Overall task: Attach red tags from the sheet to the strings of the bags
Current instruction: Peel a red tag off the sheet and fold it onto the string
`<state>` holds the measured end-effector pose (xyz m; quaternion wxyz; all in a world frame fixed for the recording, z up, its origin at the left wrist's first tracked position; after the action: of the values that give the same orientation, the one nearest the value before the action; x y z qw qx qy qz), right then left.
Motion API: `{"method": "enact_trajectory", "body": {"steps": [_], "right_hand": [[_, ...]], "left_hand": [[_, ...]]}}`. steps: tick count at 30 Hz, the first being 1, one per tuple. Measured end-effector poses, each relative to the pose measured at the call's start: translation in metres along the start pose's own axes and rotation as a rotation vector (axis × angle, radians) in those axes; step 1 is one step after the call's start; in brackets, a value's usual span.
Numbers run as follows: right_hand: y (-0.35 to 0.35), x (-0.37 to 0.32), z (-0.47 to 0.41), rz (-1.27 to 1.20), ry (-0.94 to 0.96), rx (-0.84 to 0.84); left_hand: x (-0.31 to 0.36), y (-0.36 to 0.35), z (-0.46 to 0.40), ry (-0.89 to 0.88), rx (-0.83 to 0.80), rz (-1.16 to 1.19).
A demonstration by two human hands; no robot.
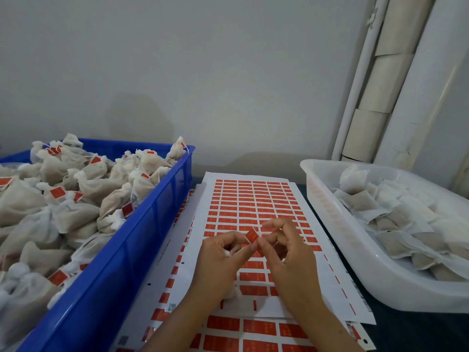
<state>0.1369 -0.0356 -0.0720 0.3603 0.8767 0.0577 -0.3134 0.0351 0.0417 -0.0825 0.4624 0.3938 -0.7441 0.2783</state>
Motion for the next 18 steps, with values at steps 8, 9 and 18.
{"method": "enact_trajectory", "body": {"steps": [8,9,18], "right_hand": [[0.000,0.005,-0.002,0.206,0.012,-0.037],[0.000,0.007,-0.003,0.132,-0.010,-0.061],[0.000,0.015,-0.010,-0.252,-0.191,-0.156]], "left_hand": [[-0.003,0.001,-0.001,0.021,0.015,-0.008],[-0.002,0.002,-0.002,0.022,0.015,-0.006],[-0.003,0.001,-0.001,0.033,-0.024,-0.042]]}}
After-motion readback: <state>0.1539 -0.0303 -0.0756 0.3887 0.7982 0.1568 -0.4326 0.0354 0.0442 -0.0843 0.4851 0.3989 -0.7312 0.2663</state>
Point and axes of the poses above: each hand's wrist, its own z-axis away from the middle knuckle, its own y-axis out of the back of the hand, x = y × z, the point moved 3 cm from there along -z, towards the middle knuckle, and after that the axes turned 15 degrees about z, right-handed, at the moved point
